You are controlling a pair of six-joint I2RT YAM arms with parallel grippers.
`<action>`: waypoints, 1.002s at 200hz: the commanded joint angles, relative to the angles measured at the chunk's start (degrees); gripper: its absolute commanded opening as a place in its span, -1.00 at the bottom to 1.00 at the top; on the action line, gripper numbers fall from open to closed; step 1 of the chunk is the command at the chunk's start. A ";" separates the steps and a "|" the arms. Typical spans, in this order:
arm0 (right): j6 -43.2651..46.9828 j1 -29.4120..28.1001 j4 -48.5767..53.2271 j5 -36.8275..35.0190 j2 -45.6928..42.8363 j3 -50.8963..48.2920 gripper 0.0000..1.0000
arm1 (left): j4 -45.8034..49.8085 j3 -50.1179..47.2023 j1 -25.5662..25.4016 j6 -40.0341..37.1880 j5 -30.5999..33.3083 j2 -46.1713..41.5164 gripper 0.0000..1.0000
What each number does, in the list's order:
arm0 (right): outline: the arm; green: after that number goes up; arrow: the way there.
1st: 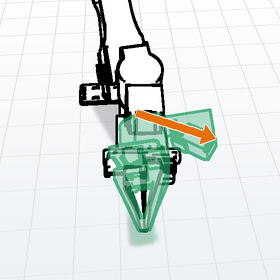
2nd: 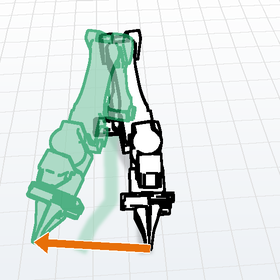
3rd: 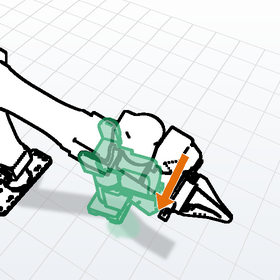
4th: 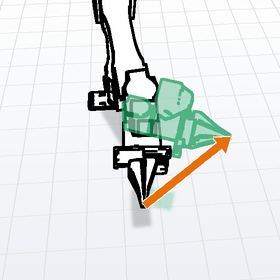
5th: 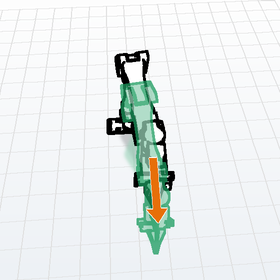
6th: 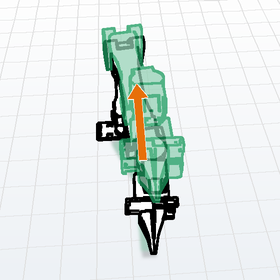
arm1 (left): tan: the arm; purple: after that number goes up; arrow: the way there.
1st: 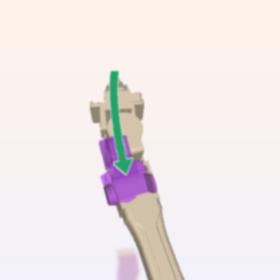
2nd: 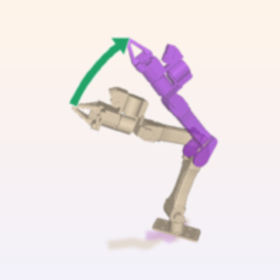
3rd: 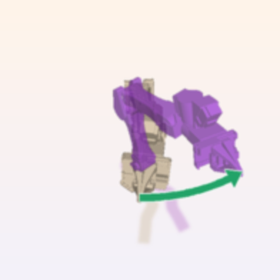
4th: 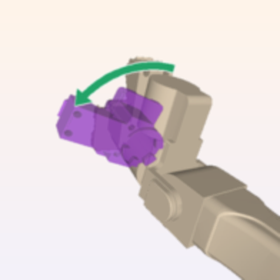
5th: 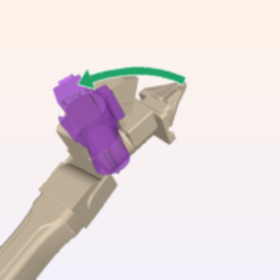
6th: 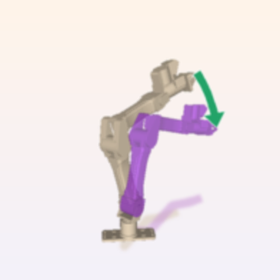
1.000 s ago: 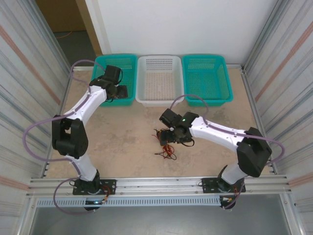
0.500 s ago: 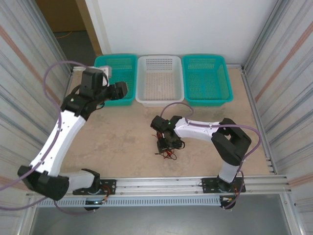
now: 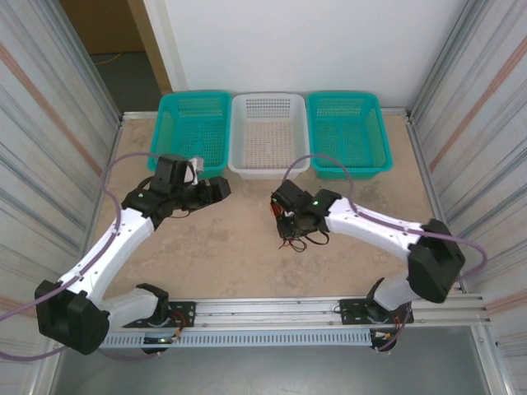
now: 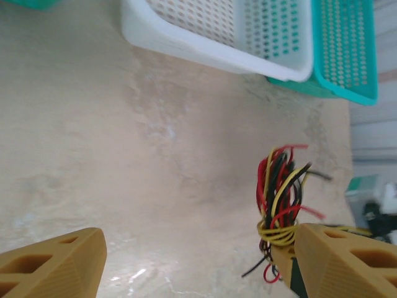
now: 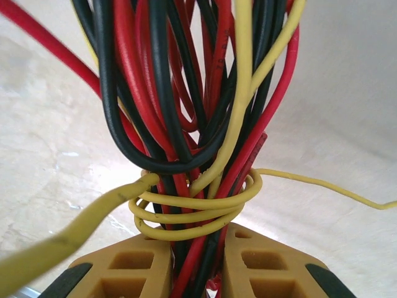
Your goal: Untangle the cables
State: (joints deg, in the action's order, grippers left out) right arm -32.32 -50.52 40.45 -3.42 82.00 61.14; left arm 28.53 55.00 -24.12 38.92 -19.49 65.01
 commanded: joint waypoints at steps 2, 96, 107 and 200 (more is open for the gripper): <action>5.26 0.31 0.39 -3.36 -4.09 2.41 -0.99 | -9.26 -0.18 -5.78 5.48 -4.80 1.53 0.66; 11.36 -0.11 -1.60 7.95 -7.53 11.65 -0.99 | -30.82 -2.85 -11.16 18.49 -10.11 9.98 0.71; 11.31 -0.11 -1.95 9.06 -7.47 11.89 -0.99 | -31.64 -3.15 -11.17 19.12 -10.31 10.47 0.64; 12.85 -2.29 -0.05 9.63 -5.64 13.64 -1.00 | -36.26 -5.81 -10.42 20.58 -11.17 11.16 0.23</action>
State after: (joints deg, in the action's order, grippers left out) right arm -22.11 -51.51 40.60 4.25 76.49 71.57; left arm -5.82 50.30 -35.24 58.57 -30.02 74.98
